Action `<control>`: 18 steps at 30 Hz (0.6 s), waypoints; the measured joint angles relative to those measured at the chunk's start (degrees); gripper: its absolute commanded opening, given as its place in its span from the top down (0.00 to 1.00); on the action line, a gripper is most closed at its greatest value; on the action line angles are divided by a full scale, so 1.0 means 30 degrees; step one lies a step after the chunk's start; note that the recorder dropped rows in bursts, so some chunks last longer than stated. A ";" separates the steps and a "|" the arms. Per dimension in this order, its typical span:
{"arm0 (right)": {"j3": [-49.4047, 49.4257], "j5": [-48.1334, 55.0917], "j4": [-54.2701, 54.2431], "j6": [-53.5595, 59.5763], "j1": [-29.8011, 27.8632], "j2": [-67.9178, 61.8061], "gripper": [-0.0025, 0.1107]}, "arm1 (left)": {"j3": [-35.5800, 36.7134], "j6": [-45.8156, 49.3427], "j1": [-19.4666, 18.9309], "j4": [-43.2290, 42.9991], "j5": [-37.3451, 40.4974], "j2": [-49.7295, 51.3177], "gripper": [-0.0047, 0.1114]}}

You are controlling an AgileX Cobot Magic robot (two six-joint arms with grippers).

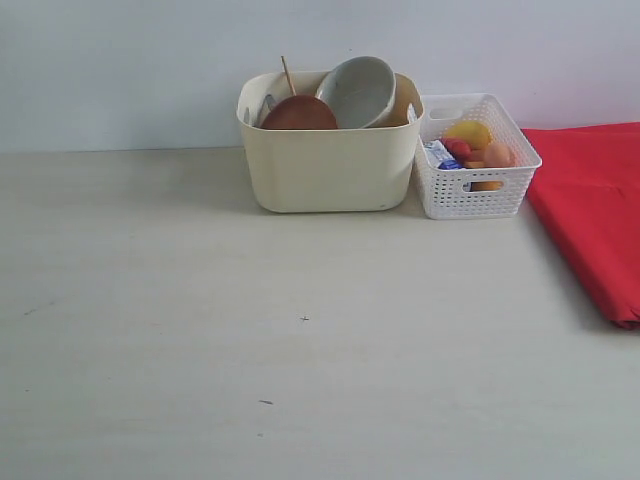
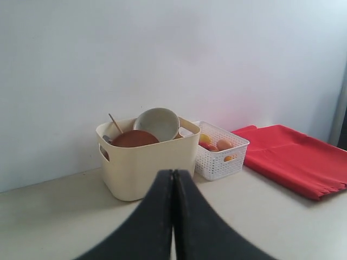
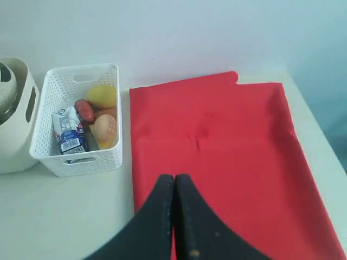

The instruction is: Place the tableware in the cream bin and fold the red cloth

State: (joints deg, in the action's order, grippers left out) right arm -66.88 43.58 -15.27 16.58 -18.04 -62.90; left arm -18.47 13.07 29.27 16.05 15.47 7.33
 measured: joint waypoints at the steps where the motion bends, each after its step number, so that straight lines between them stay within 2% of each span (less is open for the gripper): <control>1: 0.0720 -0.0224 0.0000 0.0056 0.0000 0.0627 0.98 | 0.0000 0.0000 0.0000 0.0000 0.0041 0.0000 0.96; 13: 0.8097 -0.3166 -0.0931 0.0335 0.0210 0.8448 0.98 | -0.0119 0.0000 0.0000 -0.0157 0.0774 0.0000 0.96; 18: 0.9754 -0.4360 -0.1098 0.1360 0.2261 1.1875 0.98 | -0.0200 0.0000 0.0000 -0.0492 0.0990 0.0000 0.96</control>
State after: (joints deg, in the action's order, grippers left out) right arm -37.62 30.50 -18.57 20.66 -11.26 -27.27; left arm -19.07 13.07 29.27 14.57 18.44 7.33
